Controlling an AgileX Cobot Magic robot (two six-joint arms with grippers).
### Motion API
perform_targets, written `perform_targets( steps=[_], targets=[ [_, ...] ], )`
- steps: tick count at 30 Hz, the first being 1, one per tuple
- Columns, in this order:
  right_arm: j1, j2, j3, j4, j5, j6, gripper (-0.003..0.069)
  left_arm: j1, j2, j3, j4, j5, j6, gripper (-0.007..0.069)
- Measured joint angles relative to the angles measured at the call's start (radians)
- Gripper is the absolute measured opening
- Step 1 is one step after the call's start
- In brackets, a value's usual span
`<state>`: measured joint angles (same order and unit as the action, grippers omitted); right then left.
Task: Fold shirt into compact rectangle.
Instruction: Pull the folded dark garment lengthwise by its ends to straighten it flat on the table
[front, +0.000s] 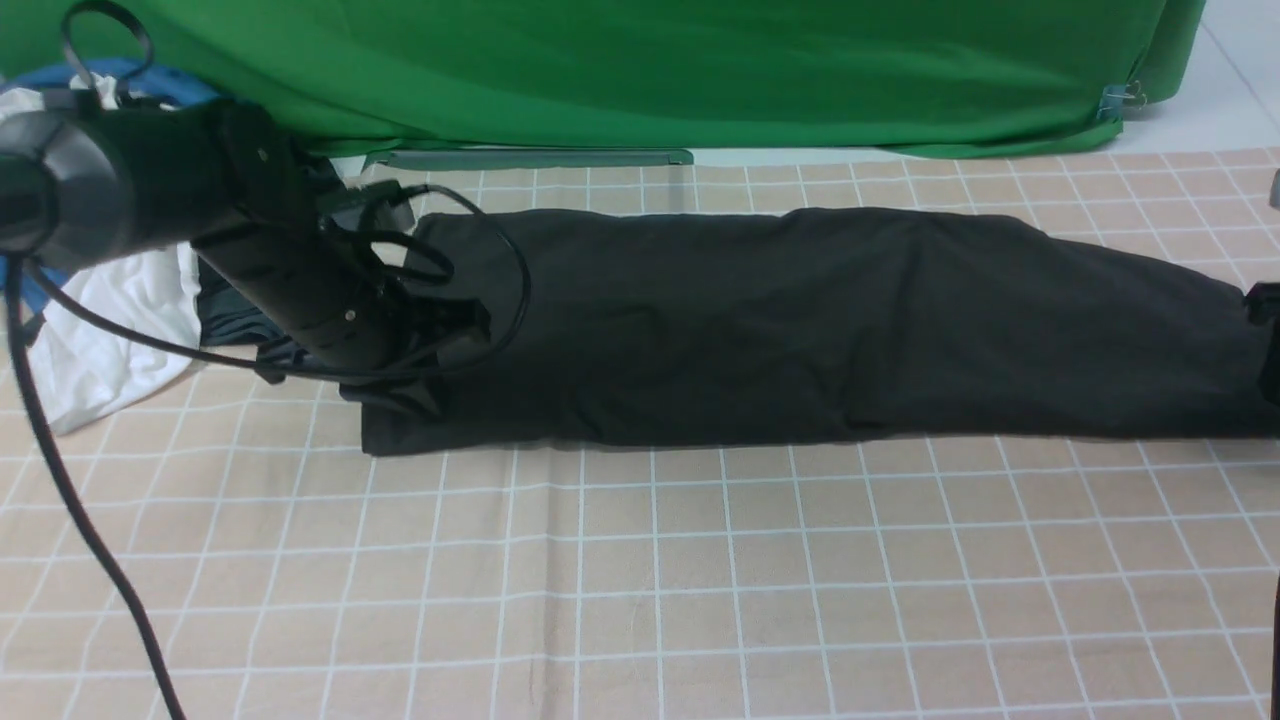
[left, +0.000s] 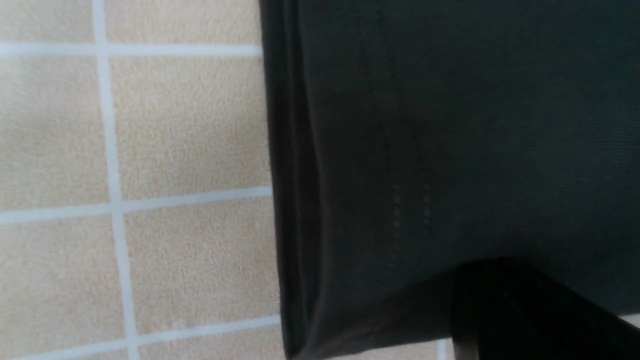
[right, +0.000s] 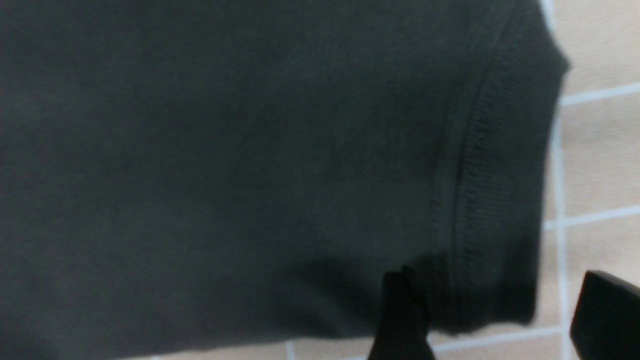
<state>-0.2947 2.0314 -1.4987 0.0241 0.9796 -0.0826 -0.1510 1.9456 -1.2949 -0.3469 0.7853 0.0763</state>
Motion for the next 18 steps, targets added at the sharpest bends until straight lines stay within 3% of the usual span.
perform_targets(
  steps=[3, 4, 5, 6, 7, 18],
  targets=[
    [0.0, 0.019, 0.0, 0.008, 0.006, -0.023, 0.0359, 0.0, 0.027, 0.0, -0.001, -0.002, 0.001, 0.0019],
    [0.0, 0.026, 0.0, 0.012, 0.009, -0.061, 0.0232, 0.0, 0.032, -0.003, -0.002, -0.001, 0.001, 0.0019],
    [0.0, 0.026, 0.0, 0.012, 0.009, -0.064, 0.0213, 0.0, 0.032, -0.003, -0.002, -0.001, 0.001, 0.0019],
    [0.0, 0.026, 0.0, 0.013, 0.01, -0.081, 0.0112, 0.0, 0.034, -0.004, -0.003, -0.001, 0.001, 0.0019],
    [-0.001, 0.026, 0.0, 0.013, 0.008, -0.086, 0.009, 0.0, 0.034, -0.004, -0.003, -0.001, 0.001, 0.0019],
    [-0.033, -0.006, -0.021, -0.089, 0.048, -0.093, 0.0088, 0.0, 0.035, -0.005, -0.002, -0.001, 0.004, 0.0019]
  ],
)
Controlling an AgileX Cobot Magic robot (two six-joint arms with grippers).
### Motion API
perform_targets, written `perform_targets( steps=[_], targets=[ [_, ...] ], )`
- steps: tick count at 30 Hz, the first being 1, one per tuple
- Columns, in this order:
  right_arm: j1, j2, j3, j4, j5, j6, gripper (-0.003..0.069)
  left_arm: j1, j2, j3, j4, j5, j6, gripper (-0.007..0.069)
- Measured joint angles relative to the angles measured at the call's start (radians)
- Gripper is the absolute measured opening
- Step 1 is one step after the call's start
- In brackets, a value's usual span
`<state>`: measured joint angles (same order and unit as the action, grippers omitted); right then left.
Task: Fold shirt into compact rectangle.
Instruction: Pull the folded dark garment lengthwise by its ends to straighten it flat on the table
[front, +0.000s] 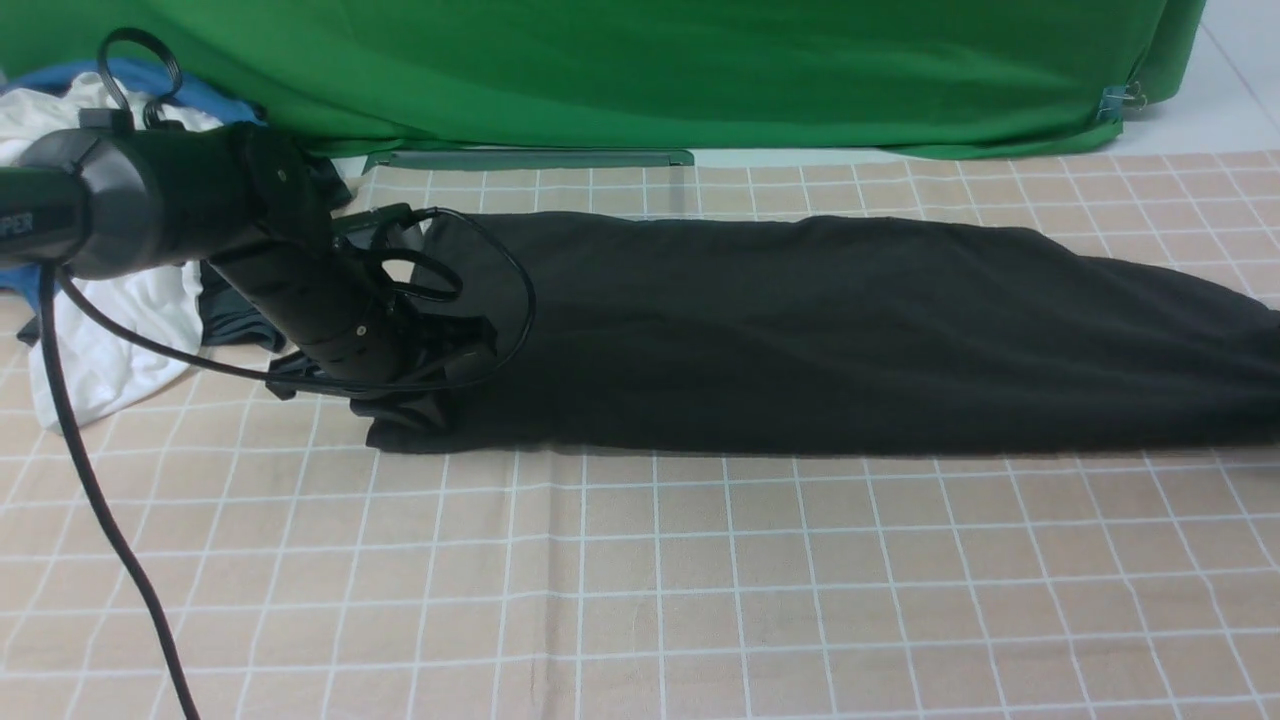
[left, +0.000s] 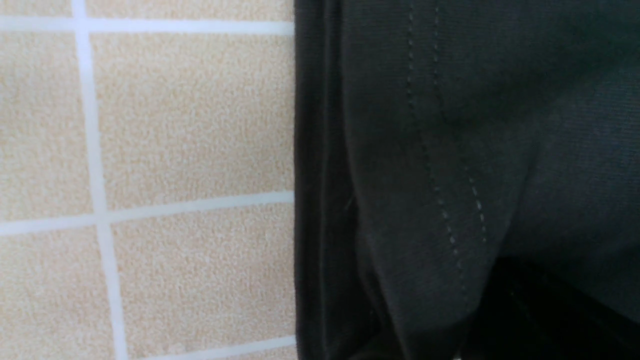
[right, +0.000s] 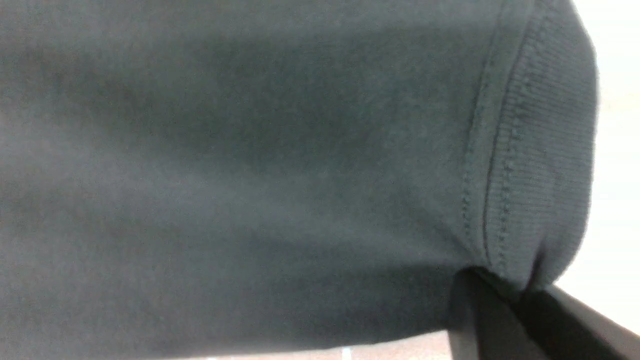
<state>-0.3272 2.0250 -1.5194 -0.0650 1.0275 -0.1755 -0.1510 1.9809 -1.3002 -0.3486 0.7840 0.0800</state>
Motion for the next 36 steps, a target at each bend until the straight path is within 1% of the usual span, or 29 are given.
perform_targets(
  steps=[4, 7, 8, 10, 11, 12, 13, 14, 15, 18, 26, 30, 34, 36],
  targets=[
    [-0.001, 0.0, 0.0, -0.003, 0.002, 0.008, 0.0089, 0.0, 0.0, 0.0, -0.003, 0.004, 0.0, 0.0019],
    [-0.001, 0.0, -0.004, -0.006, 0.007, 0.017, 0.0136, 0.0, -0.004, 0.0, -0.005, 0.009, 0.0, 0.0019],
    [-0.002, 0.0, -0.013, -0.021, 0.011, 0.032, 0.0201, 0.0, -0.009, 0.0, -0.005, 0.015, 0.0, 0.0019],
    [-0.005, 0.0, -0.028, -0.032, 0.011, 0.057, 0.0289, 0.0, -0.022, 0.002, 0.0, 0.03, 0.0, 0.0019],
    [-0.007, 0.0, -0.044, -0.038, 0.011, 0.084, 0.0357, 0.0, -0.036, 0.004, 0.001, 0.038, 0.0, 0.0019],
    [-0.007, 0.0, -0.054, -0.039, 0.011, 0.1, 0.0398, 0.0, -0.044, 0.005, 0.002, 0.04, 0.0, 0.0019],
    [-0.007, 0.0, -0.073, -0.04, 0.011, 0.121, 0.0463, 0.0, -0.065, 0.006, 0.003, 0.045, 0.0, 0.0019],
    [-0.007, 0.0, -0.101, -0.026, 0.005, 0.139, 0.0545, 0.0, -0.113, 0.006, 0.006, 0.048, 0.0, 0.0019],
    [-0.007, 0.0, -0.114, -0.012, -0.001, 0.146, 0.0589, 0.0, -0.137, 0.006, 0.006, 0.05, 0.0, 0.0019],
    [-0.007, 0.008, -0.156, 0.043, -0.022, 0.153, 0.0649, -0.005, -0.22, 0.006, 0.006, 0.059, 0.0, 0.0019],
    [-0.007, 0.132, -0.21, 0.091, -0.033, 0.154, 0.0657, -0.05, -0.351, 0.006, 0.029, 0.113, -0.001, 0.0019],
    [-0.007, 0.171, -0.21, 0.095, -0.035, 0.154, 0.0637, -0.068, -0.378, 0.006, 0.032, 0.125, 0.0, 0.0019],
    [-0.007, 0.195, -0.218, 0.121, -0.035, 0.144, 0.0538, -0.083, -0.391, 0.006, 0.032, 0.128, 0.0, 0.0019],
    [-0.007, 0.2, -0.22, 0.14, -0.035, 0.133, 0.0461, -0.084, -0.391, 0.006, 0.032, 0.128, 0.0, 0.0019]
  ],
)
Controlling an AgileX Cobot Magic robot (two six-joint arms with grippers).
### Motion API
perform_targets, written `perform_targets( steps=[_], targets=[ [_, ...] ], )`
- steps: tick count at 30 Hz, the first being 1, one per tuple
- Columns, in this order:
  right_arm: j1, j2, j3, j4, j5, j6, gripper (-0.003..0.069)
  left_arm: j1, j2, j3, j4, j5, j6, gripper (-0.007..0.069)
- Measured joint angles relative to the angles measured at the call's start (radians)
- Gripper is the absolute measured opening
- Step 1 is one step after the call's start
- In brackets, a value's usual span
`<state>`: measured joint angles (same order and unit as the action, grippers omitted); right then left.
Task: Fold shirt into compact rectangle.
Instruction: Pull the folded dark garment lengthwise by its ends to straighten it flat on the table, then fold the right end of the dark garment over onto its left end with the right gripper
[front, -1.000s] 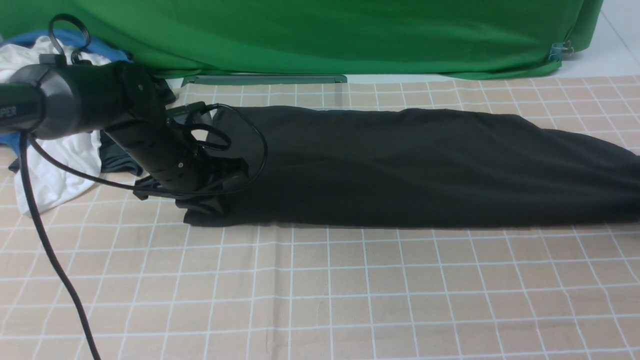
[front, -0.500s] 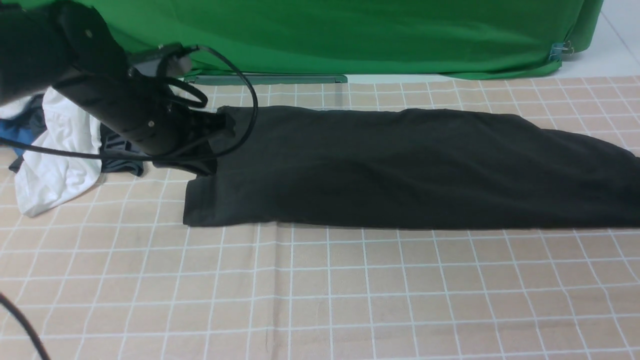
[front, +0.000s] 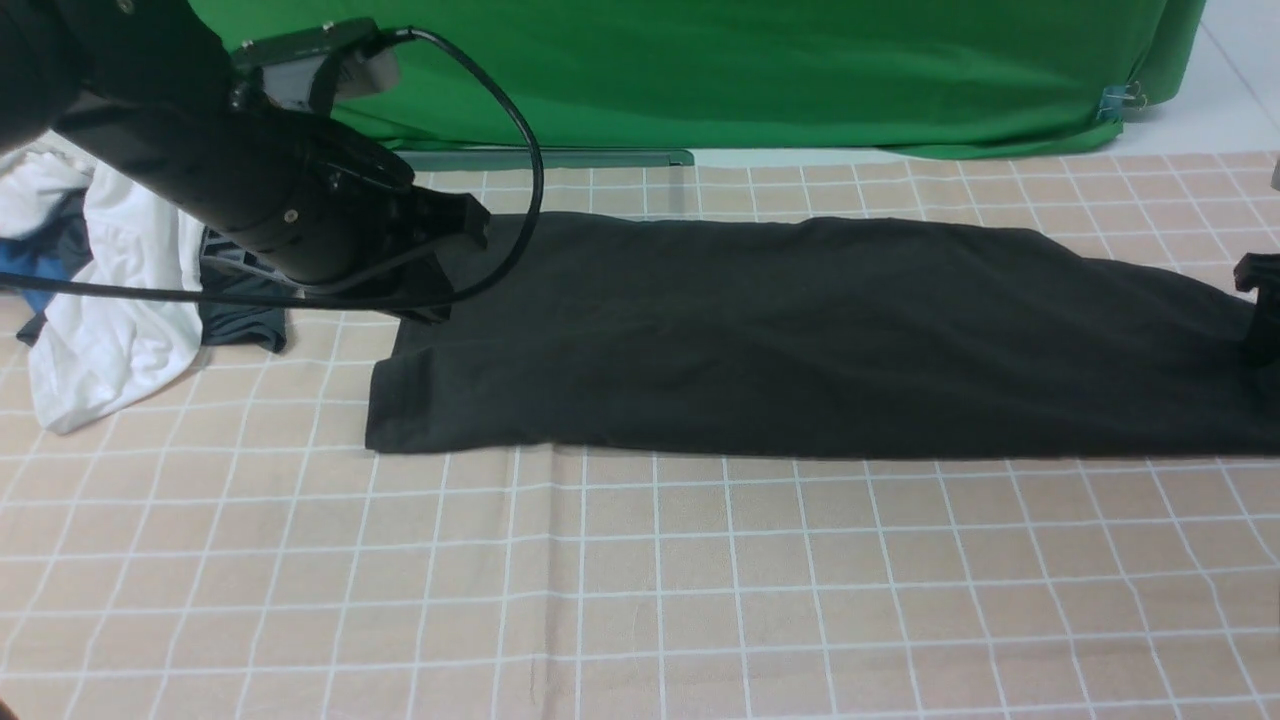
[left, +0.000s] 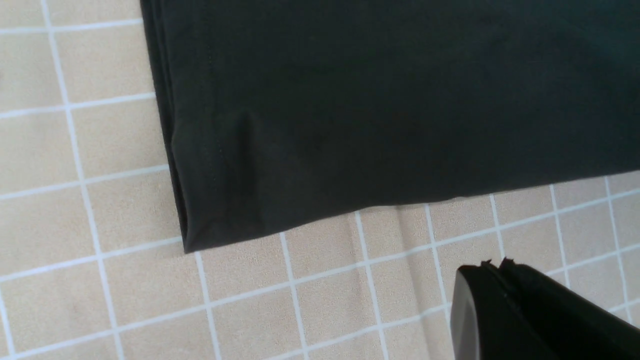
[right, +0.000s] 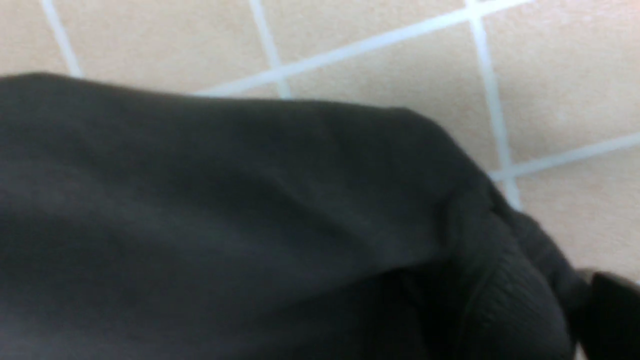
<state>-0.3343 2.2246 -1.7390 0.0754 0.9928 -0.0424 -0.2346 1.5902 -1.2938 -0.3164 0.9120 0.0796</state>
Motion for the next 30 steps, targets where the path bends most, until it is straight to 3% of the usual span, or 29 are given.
perform_targets(
  steps=[3, 4, 6, 7, 15, 18, 25, 30],
  targets=[
    [0.0, 0.003, -0.002, 0.03, 0.0, -0.027, 0.0313, -0.001, 0.0, 0.0, 0.0, 0.006, 0.0, 0.0019],
    [0.0, 0.003, -0.002, 0.039, 0.001, -0.036, 0.0225, -0.002, 0.0, 0.0, 0.0, 0.008, 0.0, 0.0019],
    [0.001, 0.003, -0.005, 0.046, 0.004, -0.042, 0.0127, -0.002, 0.0, 0.0, 0.0, 0.016, 0.0, 0.0019],
    [0.001, 0.004, -0.009, 0.046, 0.006, -0.044, 0.0111, -0.003, 0.0, 0.001, 0.0, 0.021, 0.0, 0.0019],
    [0.0, 0.005, -0.13, 0.033, 0.128, -0.062, 0.0112, -0.003, -0.004, 0.001, 0.005, 0.05, 0.001, 0.0019],
    [0.023, -0.045, -0.209, 0.048, 0.199, -0.061, 0.0112, 0.002, -0.03, 0.004, 0.051, 0.054, -0.063, 0.0019],
    [0.164, -0.133, -0.267, 0.059, 0.22, -0.052, 0.0112, 0.006, -0.086, 0.004, 0.149, 0.057, -0.126, 0.0019],
    [0.34, -0.146, -0.304, 0.12, 0.225, -0.036, 0.0112, 0.006, -0.105, 0.004, 0.201, 0.085, -0.133, 0.0019]
  ],
)
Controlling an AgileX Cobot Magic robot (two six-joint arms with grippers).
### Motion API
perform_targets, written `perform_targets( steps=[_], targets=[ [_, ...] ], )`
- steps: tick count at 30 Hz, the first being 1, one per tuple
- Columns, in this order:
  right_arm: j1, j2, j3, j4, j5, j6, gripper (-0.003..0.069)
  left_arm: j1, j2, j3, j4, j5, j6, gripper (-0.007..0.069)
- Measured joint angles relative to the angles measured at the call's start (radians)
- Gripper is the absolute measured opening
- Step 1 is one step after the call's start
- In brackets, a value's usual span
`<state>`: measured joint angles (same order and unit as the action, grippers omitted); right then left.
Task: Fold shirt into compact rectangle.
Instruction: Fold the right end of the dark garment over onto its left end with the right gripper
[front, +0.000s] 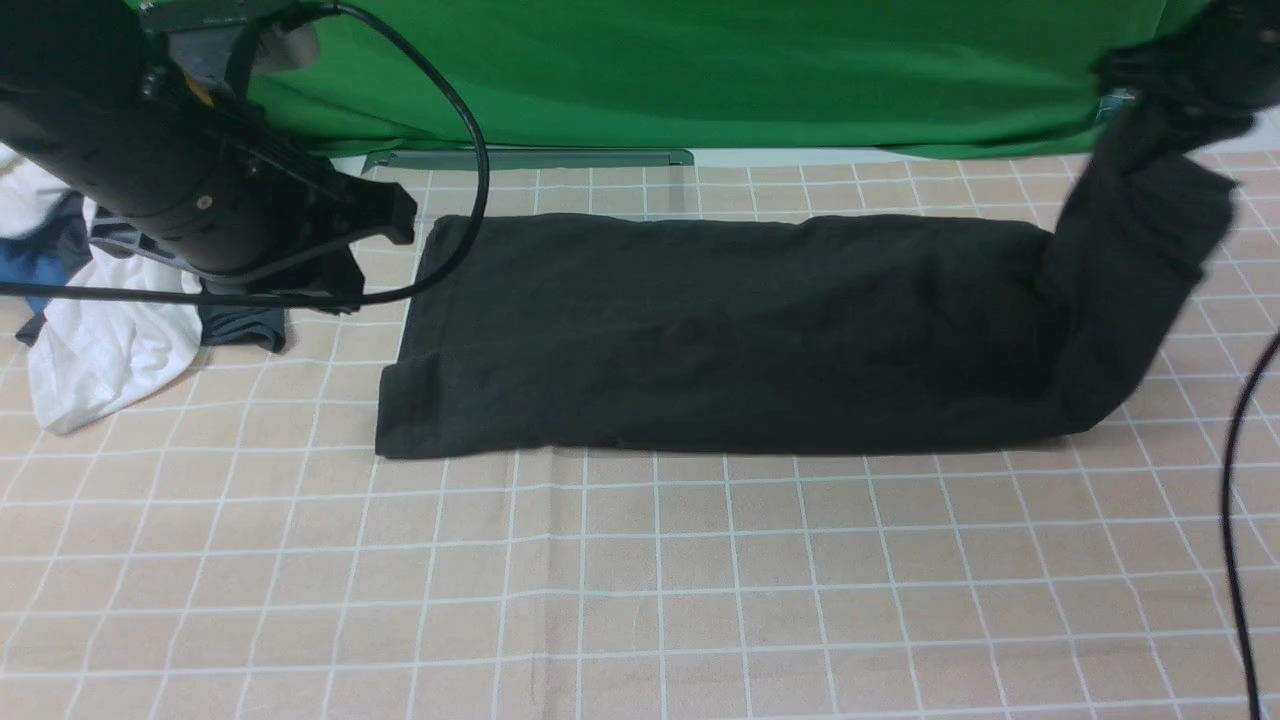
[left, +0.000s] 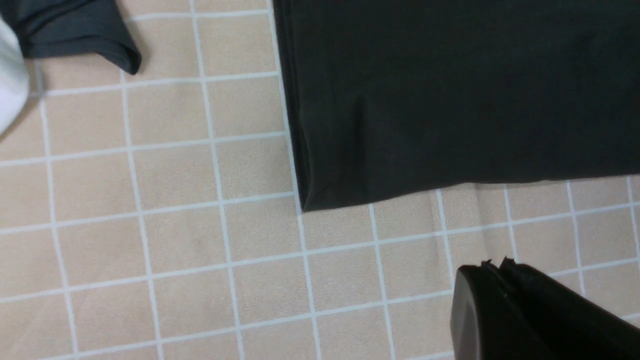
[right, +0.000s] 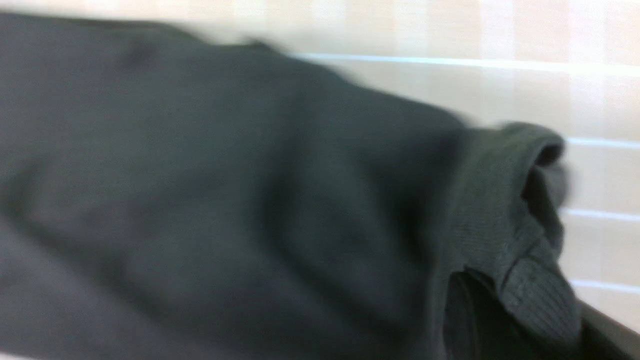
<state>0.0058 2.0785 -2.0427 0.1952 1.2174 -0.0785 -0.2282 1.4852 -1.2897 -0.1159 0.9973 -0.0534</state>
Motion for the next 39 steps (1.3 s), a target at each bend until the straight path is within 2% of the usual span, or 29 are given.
perform_targets(
  steps=[7, 14, 19, 29, 34, 37, 39],
  targets=[
    [0.223, 0.0, -0.025, 0.103, -0.053, 0.024, 0.0112, 0.0, -0.037, 0.0, 0.051, 0.018, -0.012, 0.0019],
    [0.375, 0.0, -0.025, 0.142, -0.191, 0.079, 0.0112, 0.0, -0.093, 0.044, 0.065, 0.025, -0.015, 0.0019],
    [0.431, 0.0, -0.025, 0.185, -0.271, 0.113, 0.0112, 0.0, -0.134, 0.06, 0.067, 0.026, -0.015, 0.0019],
    [0.555, 0.084, -0.025, 0.374, -0.512, 0.129, 0.0112, 0.0, -0.187, 0.06, 0.061, 0.018, -0.021, 0.0019],
    [0.612, 0.156, -0.025, 0.392, -0.613, 0.129, 0.0112, 0.0, -0.187, 0.061, 0.04, 0.011, -0.022, 0.0019],
    [0.643, 0.207, -0.025, 0.397, -0.67, 0.129, 0.0139, 0.0, -0.187, 0.061, 0.032, 0.01, -0.026, 0.0019],
    [0.654, 0.234, -0.025, 0.402, -0.698, 0.129, 0.0183, 0.0, -0.187, 0.061, 0.031, 0.01, -0.026, 0.0019]
  ],
)
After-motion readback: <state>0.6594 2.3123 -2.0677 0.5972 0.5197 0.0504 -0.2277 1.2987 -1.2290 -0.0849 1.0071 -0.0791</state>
